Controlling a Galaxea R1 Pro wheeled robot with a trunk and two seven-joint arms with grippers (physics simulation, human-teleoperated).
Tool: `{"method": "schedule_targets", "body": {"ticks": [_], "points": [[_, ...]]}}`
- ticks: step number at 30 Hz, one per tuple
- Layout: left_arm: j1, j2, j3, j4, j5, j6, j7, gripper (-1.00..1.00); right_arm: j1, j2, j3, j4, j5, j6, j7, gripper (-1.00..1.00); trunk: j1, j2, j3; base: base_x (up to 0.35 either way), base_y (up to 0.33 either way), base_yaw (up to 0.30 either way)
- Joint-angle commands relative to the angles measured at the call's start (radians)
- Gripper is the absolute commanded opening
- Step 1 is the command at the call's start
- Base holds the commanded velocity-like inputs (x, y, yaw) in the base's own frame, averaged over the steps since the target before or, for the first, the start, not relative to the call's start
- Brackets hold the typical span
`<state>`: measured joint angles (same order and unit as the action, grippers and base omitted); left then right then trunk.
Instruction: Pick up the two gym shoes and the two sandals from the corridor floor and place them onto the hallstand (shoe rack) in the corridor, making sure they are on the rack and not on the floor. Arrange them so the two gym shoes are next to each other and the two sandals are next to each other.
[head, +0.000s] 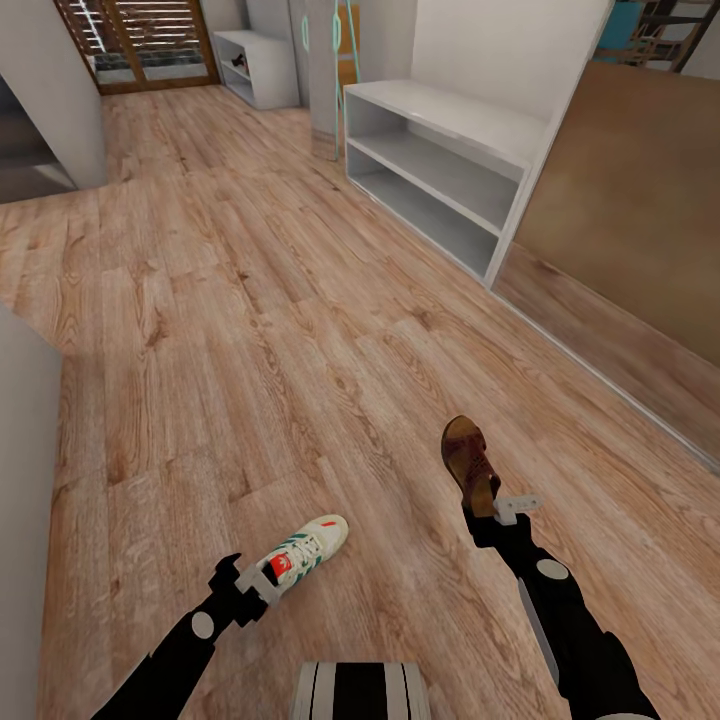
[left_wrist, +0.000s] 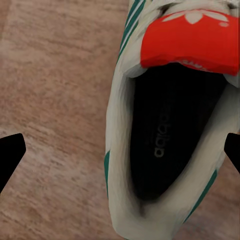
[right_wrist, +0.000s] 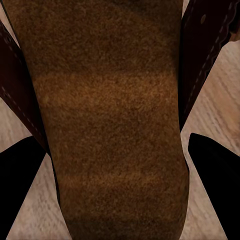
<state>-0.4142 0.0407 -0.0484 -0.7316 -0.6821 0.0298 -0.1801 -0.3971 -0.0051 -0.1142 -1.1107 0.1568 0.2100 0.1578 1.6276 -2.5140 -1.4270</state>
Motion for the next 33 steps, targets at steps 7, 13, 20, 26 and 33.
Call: {"method": "schedule_targets", "body": {"ticks": [7, 13, 20, 26, 33], "points": [[0.000, 0.001, -0.002, -0.002, -0.006, -0.002, -0.003, 1.00, -0.001, 0.000, -0.002, -0.002, 0.010, 0.005, 0.008, -1.00, 0.000, 0.000, -0.001, 0.000, 0.000, 0.000], [0.000, 0.002, -0.002, -0.002, -0.006, -0.003, -0.008, 1.00, 0.000, 0.000, -0.002, -0.002, 0.010, 0.005, 0.008, -1.00, 0.000, 0.000, -0.001, 0.000, 0.000, 0.000], [0.000, 0.002, -0.002, -0.002, -0.008, -0.003, -0.010, 1.00, -0.001, 0.000, -0.002, -0.001, 0.010, 0.005, 0.008, -1.00, 0.002, -0.001, -0.020, 0.000, 0.000, 0.000], [0.000, 0.002, -0.002, -0.002, -0.008, -0.002, -0.010, 1.00, 0.000, 0.000, -0.002, -0.002, 0.010, 0.004, 0.008, -1.00, 0.004, -0.003, -0.043, 0.000, 0.000, 0.000], [0.000, 0.002, -0.003, -0.002, -0.009, -0.001, -0.010, 1.00, 0.000, 0.000, -0.002, -0.002, 0.010, 0.005, 0.008, -1.00, 0.004, -0.003, -0.047, 0.000, 0.000, 0.000]]}}
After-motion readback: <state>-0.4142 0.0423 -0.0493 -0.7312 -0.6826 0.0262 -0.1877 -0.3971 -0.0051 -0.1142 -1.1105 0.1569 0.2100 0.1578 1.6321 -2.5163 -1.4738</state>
